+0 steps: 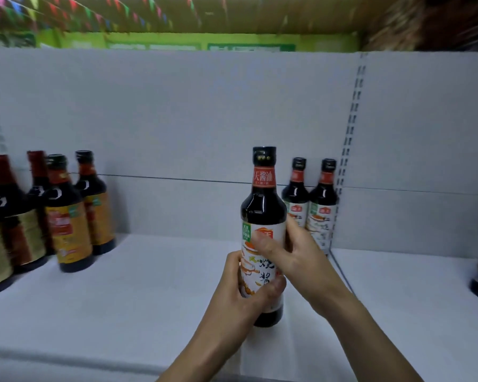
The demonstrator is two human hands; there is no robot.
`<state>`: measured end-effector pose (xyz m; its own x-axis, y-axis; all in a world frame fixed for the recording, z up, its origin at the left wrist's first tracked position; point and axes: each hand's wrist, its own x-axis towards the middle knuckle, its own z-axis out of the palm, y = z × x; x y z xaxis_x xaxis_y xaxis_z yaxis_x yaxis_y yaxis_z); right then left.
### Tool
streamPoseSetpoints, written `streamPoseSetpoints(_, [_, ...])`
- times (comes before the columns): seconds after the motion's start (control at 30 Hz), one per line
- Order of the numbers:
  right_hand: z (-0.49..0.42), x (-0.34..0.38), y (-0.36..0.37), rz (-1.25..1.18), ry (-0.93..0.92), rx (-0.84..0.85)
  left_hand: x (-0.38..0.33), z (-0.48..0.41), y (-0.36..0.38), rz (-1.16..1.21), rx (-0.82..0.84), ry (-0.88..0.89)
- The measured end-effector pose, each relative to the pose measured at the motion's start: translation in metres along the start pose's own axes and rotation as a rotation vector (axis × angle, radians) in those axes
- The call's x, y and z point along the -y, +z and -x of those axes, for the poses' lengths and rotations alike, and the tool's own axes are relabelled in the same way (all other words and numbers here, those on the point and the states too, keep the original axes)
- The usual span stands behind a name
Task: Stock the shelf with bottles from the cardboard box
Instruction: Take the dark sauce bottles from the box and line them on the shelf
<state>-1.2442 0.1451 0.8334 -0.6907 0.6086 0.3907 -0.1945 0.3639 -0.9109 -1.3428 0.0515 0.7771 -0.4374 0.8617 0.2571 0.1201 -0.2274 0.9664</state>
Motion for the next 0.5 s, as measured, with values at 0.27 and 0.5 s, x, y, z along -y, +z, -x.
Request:
streamPoseSetpoints(0.27, [0.013, -0.023, -0.018, 0.096, 0.108, -0.201, 0.022, -0.022, 0.018, 0.006, 0.214, -0.038])
streamPoseSetpoints(0.5, [0.018, -0.034, -0.037, 0.155, 0.156, -0.246, 0.035, -0.037, 0.036, -0.015, 0.3, -0.071])
